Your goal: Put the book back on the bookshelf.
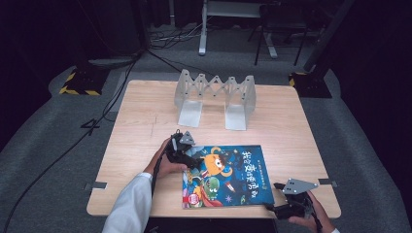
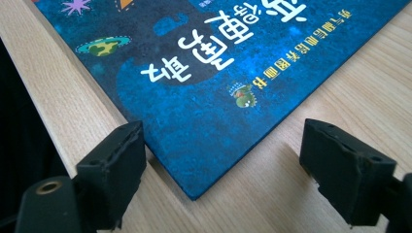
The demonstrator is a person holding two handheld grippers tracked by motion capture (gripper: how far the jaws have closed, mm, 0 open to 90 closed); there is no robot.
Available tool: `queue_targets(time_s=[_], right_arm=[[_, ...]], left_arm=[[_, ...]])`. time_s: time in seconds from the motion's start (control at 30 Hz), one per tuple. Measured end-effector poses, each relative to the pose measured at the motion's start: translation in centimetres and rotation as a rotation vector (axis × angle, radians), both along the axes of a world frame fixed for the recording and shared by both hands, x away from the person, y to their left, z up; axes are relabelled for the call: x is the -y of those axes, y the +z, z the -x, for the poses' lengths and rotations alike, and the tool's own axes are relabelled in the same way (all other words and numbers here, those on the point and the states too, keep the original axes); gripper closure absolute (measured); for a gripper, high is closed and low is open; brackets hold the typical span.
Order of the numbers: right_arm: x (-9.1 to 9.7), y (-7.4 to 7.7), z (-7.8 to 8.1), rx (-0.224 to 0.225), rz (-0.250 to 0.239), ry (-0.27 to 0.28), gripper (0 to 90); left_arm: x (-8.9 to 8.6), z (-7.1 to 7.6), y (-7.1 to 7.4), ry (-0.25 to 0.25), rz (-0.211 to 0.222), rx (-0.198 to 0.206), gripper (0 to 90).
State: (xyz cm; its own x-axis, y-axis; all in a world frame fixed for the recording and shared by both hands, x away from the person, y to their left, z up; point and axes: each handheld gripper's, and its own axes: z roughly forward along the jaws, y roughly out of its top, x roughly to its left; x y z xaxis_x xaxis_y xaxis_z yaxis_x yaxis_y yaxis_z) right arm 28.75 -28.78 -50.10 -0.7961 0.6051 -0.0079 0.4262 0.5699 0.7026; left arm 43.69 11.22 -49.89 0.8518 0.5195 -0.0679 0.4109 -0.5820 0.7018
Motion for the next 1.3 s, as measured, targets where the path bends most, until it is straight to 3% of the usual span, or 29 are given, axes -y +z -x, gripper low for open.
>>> queue_targets(time_s=[0.03, 0.13, 0.3, 0.4, 0.53, 0.7, 0.9, 1.03, 1.13, 1.3], right_arm=[[-0.1, -0.1, -0.1, 0.001, -0.003, 0.009, 14.6], [-0.2, -0.1, -0.4, -0.001, 0.001, 0.015, 14.5], [-0.8, -0.1, -1.3, 0.005, -0.010, 0.002, 17.7], [-1.6, 0.0, -1.8, 0.008, -0.002, -0.009, 16.2], [-2.2, 0.1, -2.8, 0.006, -0.003, -0.010, 19.8], [-2.7, 0.2, -4.2, 0.015, -0.015, -0.051, 27.3], [-4.1, 0.5, -6.4, 0.044, 0.025, -0.082, 28.5], [-4.9, 0.7, -8.2, 0.034, 0.057, -0.083, 24.7], [-5.4, 0.6, -9.3, 0.029, 0.050, -0.108, 23.2], [-5.5, 0.1, -10.8, 0.004, -0.005, -0.162, 20.2]], left_arm=[[-0.1, -0.2, -0.3, 0.004, 0.025, -0.020, 14.0], [-0.3, -0.3, -0.4, 0.001, 0.036, -0.040, 13.1], [-0.8, 0.3, -0.4, -0.019, 0.035, -0.036, 13.2], [-1.5, 0.9, -0.4, 0.006, 0.035, -0.034, 13.1], [-3.1, 2.3, -0.5, 0.021, 0.030, -0.034, 12.2], [-5.4, 4.5, -0.5, 0.023, 0.027, -0.037, 10.6], [-7.2, 6.8, -0.5, 0.027, 0.031, -0.037, 10.4], [-8.0, 8.3, -0.6, 0.036, 0.032, -0.036, 10.5], [-8.6, 9.3, -0.6, 0.030, 0.032, -0.038, 10.5], [-9.5, 10.7, -0.6, 0.003, 0.029, -0.035, 10.5]])
